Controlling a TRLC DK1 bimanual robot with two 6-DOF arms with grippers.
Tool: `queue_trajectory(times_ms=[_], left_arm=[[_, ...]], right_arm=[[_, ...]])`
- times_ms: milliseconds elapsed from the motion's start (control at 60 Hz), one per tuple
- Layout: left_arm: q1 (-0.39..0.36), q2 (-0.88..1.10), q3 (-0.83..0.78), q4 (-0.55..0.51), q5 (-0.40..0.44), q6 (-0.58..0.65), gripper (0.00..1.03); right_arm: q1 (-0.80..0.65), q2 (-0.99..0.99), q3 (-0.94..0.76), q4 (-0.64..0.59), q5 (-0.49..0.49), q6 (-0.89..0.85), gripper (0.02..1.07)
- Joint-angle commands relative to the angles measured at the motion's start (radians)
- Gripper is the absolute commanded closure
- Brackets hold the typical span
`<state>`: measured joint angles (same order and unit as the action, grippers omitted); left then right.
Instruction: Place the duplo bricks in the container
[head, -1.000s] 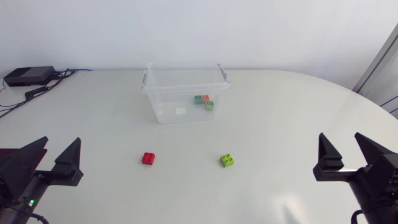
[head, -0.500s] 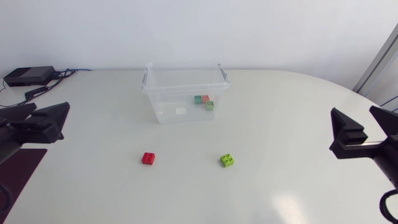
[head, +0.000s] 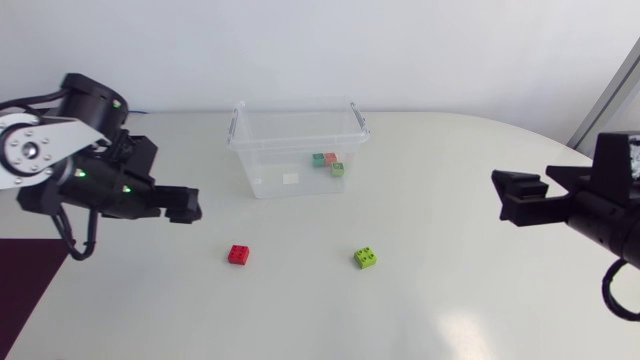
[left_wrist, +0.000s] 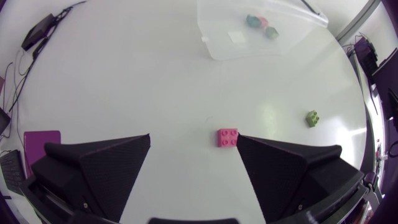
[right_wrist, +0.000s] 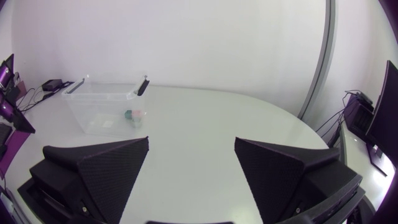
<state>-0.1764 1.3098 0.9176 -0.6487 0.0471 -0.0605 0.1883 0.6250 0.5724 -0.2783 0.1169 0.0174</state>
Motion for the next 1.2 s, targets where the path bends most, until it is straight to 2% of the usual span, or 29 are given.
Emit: queue_trajectory(times_ms=[0,133,250,500,533,583,633,667,850,917,950,1183], left_arm=[[-0.054,0.114,0.067,-0.037,0.014,-0.039,0.05],[-0.113,0.264,0.147,-0.092,0.005,-0.064,0.06],[-0.158,0.359,0.196,-0.098,-0.046,-0.071,0.06],[-0.215,0.503,0.293,-0.146,-0.062,-0.117,0.11],[-0.221,0.523,0.303,-0.151,-0.067,-0.127,0.15],[-0.221,0.537,0.311,-0.151,-0.067,-0.137,0.20],[-0.221,0.549,0.319,-0.155,-0.067,-0.145,0.27],[-0.221,0.554,0.320,-0.154,-0.067,-0.148,0.32],[-0.221,0.575,0.313,-0.135,-0.066,-0.162,0.53],[-0.224,0.586,0.311,-0.131,-0.066,-0.162,0.55],[-0.227,0.595,0.311,-0.131,-0.066,-0.167,0.59],[-0.236,0.649,0.305,-0.135,-0.066,-0.173,0.69]], right_arm=[[0.005,0.042,0.034,-0.015,-0.017,0.050,0.07],[-0.001,0.088,0.044,-0.015,-0.074,0.078,0.07],[0.007,0.127,0.063,-0.041,-0.118,0.079,0.07],[0.010,0.245,0.145,-0.142,-0.123,0.058,0.07],[0.010,0.286,0.165,-0.176,-0.132,0.059,0.07],[0.000,0.366,0.201,-0.222,-0.244,0.049,0.07],[-0.039,0.427,0.216,-0.249,-0.399,0.006,0.07],[-0.052,0.452,0.225,-0.251,-0.450,-0.011,0.07],[0.017,0.610,0.296,-0.251,-0.395,-0.010,0.07],[0.069,0.668,0.322,-0.248,-0.324,-0.010,0.07],[0.092,0.702,0.334,-0.251,-0.296,-0.008,0.07],[0.229,0.914,0.412,-0.259,-0.201,0.019,0.07]])
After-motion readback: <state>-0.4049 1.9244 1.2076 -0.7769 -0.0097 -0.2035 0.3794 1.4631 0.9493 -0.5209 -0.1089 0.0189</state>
